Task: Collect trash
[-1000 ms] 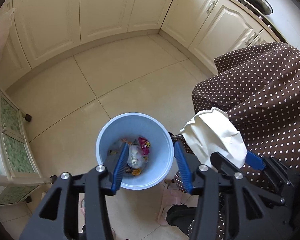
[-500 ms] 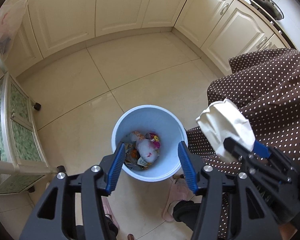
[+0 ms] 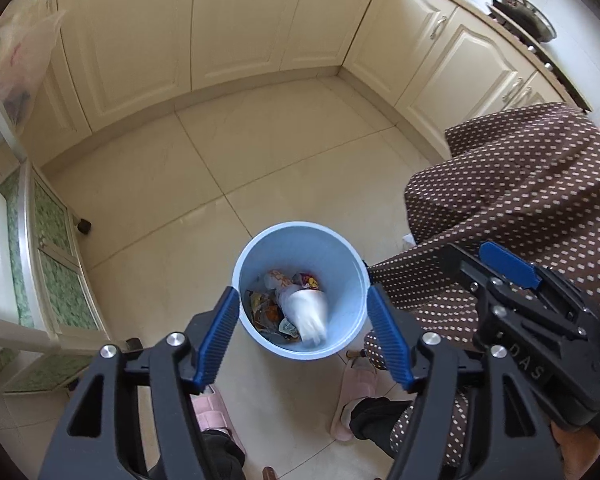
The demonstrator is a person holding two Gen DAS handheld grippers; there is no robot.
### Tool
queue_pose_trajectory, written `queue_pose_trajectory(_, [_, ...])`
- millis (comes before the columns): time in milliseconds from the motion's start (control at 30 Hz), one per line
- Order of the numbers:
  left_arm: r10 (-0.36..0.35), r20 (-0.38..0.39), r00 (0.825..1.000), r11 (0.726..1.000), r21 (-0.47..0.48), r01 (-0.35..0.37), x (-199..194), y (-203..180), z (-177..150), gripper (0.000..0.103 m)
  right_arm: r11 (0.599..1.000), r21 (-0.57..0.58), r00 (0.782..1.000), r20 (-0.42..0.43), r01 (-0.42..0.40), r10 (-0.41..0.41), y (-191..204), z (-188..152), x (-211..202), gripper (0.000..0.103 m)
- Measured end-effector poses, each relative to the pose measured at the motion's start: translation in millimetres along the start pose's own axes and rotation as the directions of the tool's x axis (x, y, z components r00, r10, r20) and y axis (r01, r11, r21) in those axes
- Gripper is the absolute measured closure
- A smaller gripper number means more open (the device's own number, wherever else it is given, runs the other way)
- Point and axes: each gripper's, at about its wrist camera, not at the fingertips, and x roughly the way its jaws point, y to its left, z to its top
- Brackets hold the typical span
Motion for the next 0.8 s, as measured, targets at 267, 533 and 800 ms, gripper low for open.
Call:
queue_pose_trajectory(267, [-0.031,0.146,0.989,0.994,0.104,0.016,-92.2,-38.5,-13.0,0.034,0.993,-0.039,0.982,0.158,0.108,-0.101,-1.7,-15.3,-113.5,0.044])
queue_pose_trajectory(533, [-0.081,0.324,0.943,0.977,0.213,0.011,-197.8,-90.5,-47.7,0.022,0.979,0.030,0.918,0.343,0.201,-0.199,-16.5,-54.3,-234.9,0.032])
queue_pose_trajectory(800, [-0.171,0.443,0.880,0.945,0.325,0.020,-278.8,-143.5,-93.6,0.016,0.957,0.146,0.844,0.452,0.250,-0.289,-44.5,-96.5,-323.5,0.017])
